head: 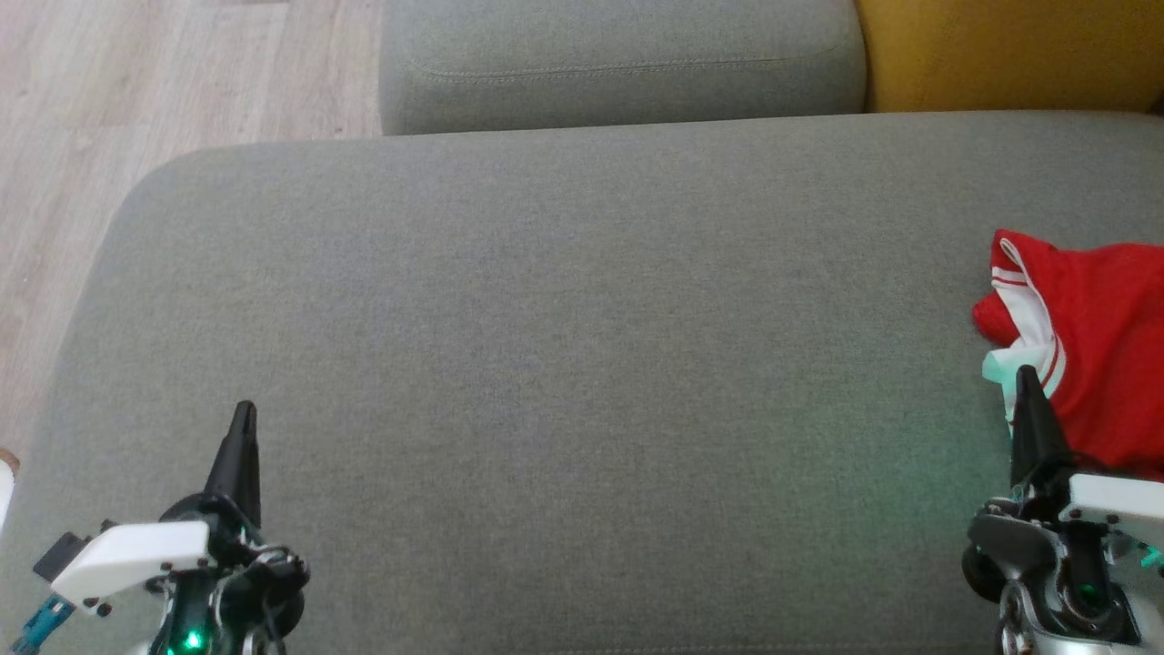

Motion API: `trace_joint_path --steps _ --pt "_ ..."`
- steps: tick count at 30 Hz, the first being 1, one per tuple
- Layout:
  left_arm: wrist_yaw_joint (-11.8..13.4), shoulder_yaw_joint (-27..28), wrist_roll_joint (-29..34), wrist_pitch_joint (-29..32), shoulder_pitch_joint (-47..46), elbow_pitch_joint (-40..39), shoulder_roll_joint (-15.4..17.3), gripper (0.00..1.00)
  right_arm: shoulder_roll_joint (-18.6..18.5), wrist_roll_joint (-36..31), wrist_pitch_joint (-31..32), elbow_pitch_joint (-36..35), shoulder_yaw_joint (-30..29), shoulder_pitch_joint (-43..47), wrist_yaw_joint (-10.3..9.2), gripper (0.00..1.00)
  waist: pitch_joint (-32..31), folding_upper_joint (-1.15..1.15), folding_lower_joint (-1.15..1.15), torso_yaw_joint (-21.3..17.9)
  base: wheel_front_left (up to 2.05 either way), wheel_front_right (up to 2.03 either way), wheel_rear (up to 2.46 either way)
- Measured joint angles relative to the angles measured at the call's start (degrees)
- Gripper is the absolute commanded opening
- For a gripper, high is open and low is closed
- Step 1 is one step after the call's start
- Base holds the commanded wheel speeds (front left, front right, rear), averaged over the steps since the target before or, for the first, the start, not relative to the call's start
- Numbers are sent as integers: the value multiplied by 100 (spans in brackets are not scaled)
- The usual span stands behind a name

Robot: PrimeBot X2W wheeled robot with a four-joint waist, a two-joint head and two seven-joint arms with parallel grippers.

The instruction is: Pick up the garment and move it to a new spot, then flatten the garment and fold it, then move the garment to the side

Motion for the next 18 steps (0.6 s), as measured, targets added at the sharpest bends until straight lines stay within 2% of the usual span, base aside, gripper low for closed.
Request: trace_joint_path --steps 18 --pt "0 0 0 0 0 0 0 0 0 0 0 0 0 0 0 0 0 0 0 0 0 0 0"
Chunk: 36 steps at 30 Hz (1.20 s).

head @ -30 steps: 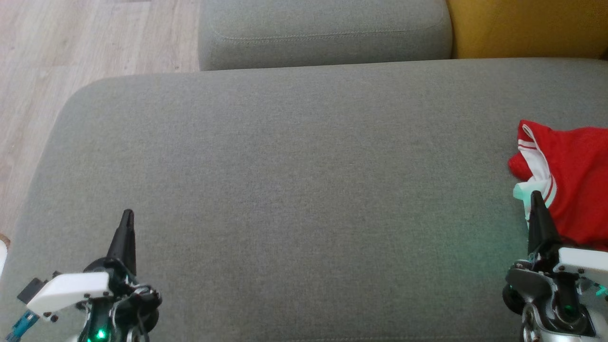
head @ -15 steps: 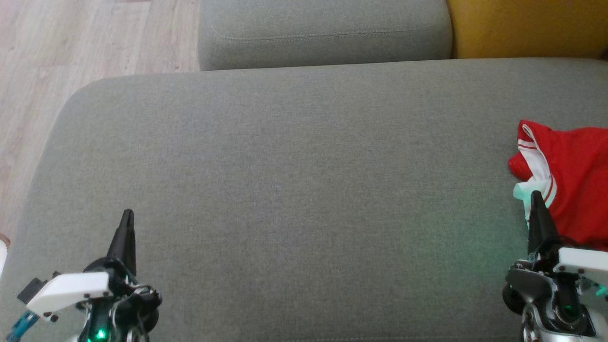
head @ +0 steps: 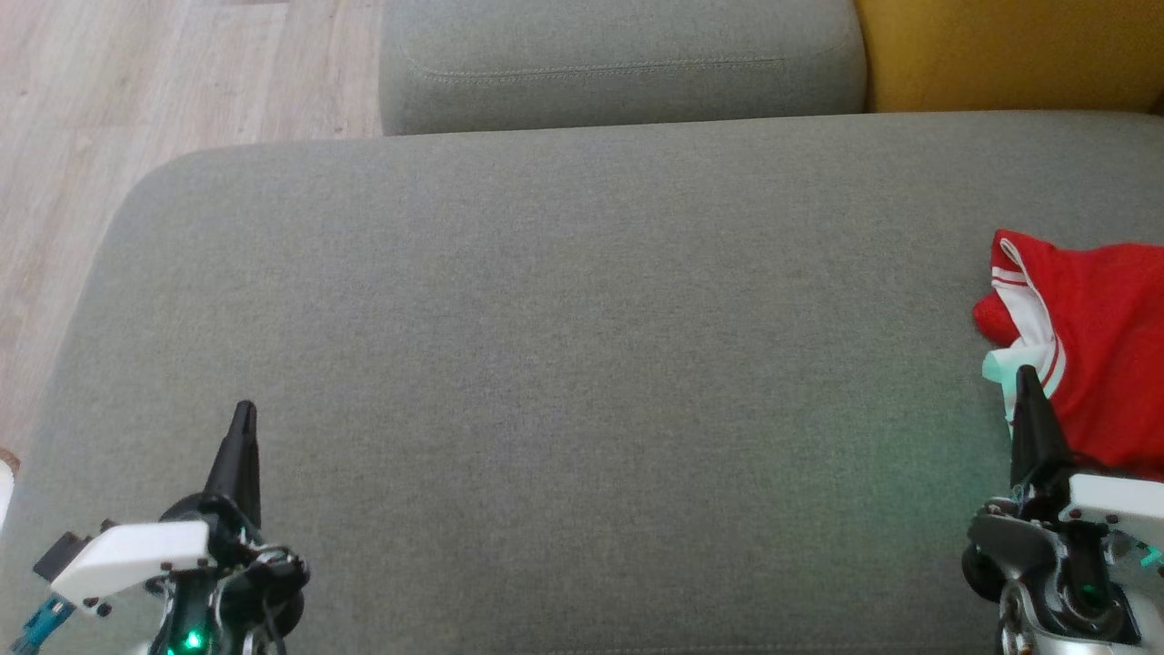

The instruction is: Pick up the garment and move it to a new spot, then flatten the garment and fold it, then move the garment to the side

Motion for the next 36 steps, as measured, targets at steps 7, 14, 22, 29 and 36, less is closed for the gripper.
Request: trace_joint_path --steps 7,14,22,29,36 --pt "0 0 0 0 -1 0 0 0 0 0 0 0 0 0 0 0 0 0 0 0 0 0 0" --pt "0 0 0 0 -1 0 0 0 0 0 0 0 0 0 0 0 0 0 0 0 0 0 0" --pt "0 0 0 0 -1 0 0 0 0 0 0 0 0 0 0 0 0 0 0 0 0 0 0" --pt "0 0 0 0 -1 0 0 0 0 0 0 0 0 0 0 0 0 0 0 0 0 0 0" --pt "0 0 0 0 -1 0 0 0 0 0 0 0 0 0 0 0 0 0 0 0 0 0 0"
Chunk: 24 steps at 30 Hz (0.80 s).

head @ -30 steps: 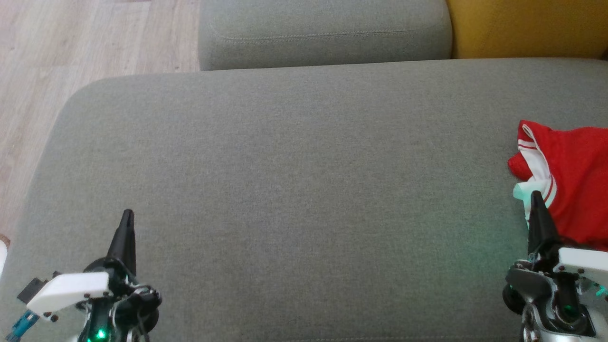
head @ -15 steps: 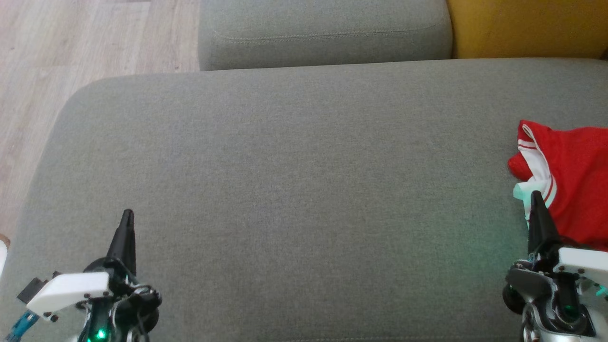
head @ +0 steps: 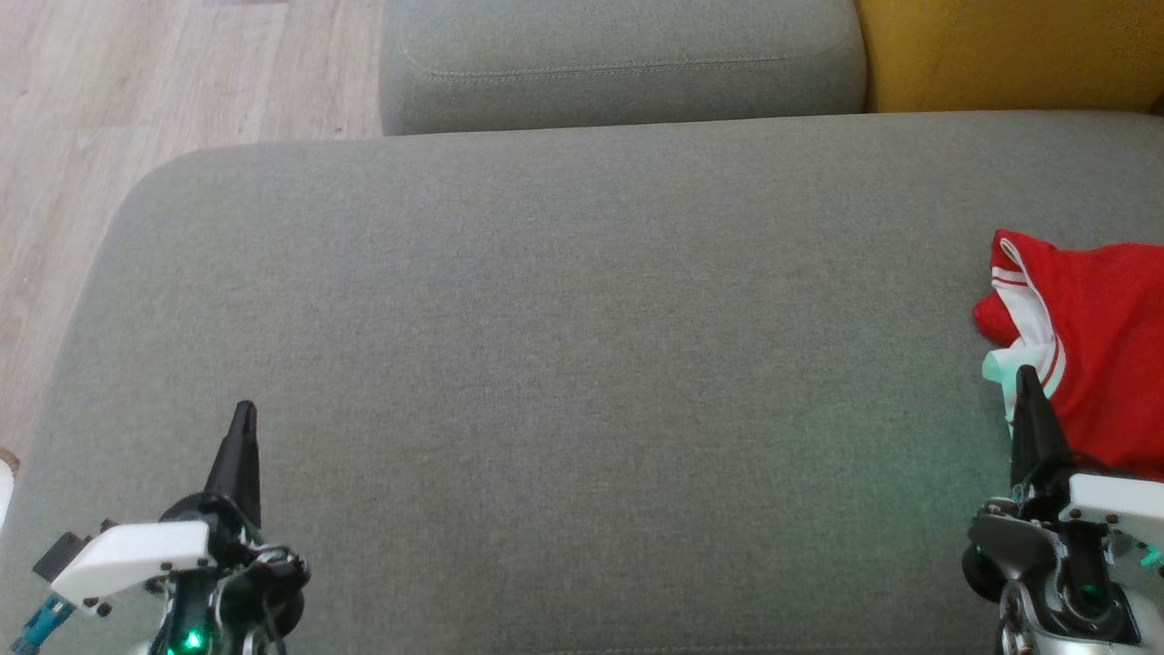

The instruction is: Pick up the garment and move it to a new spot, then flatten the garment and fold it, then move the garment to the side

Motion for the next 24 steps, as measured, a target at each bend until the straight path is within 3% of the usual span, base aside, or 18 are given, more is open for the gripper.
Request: trace_joint_path --steps 24 --pt "0 0 0 0 -1 0 0 0 0 0 0 0 0 0 0 0 0 0 0 0 0 0 0"
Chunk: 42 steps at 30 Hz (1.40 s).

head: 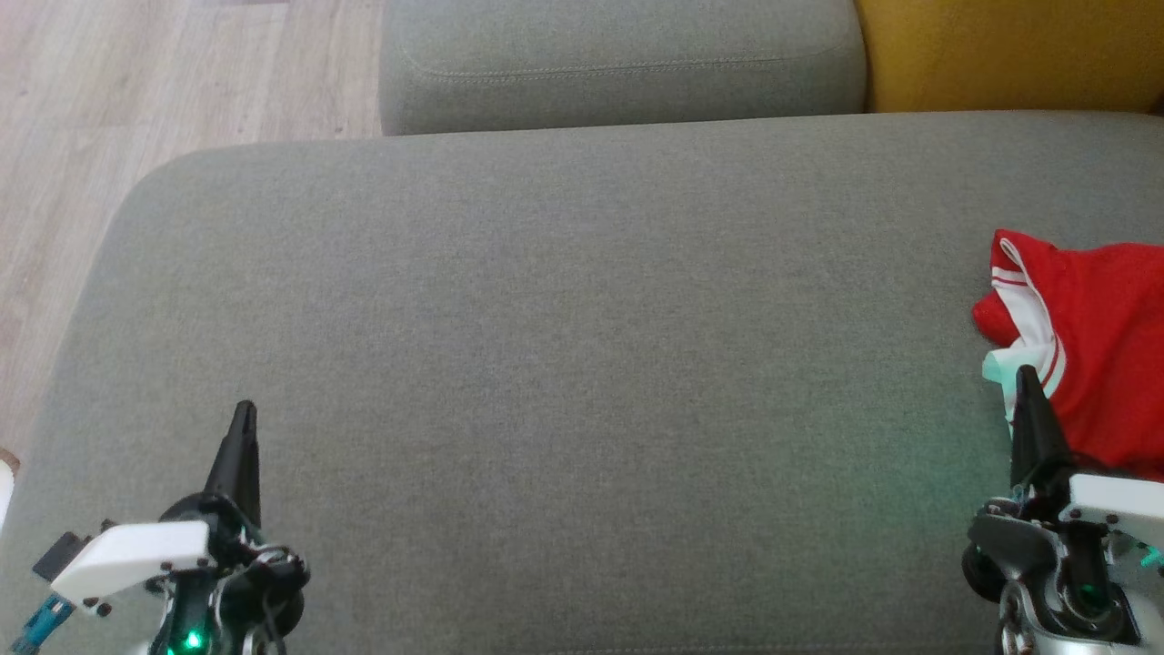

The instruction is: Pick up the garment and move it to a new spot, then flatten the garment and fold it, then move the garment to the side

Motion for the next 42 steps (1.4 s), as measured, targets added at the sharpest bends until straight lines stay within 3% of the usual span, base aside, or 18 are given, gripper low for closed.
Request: trace_joint_path --steps 42 --pt "0 0 0 0 -1 0 0 0 0 0 0 0 0 0 0 0 0 0 0 0 0 0 0"
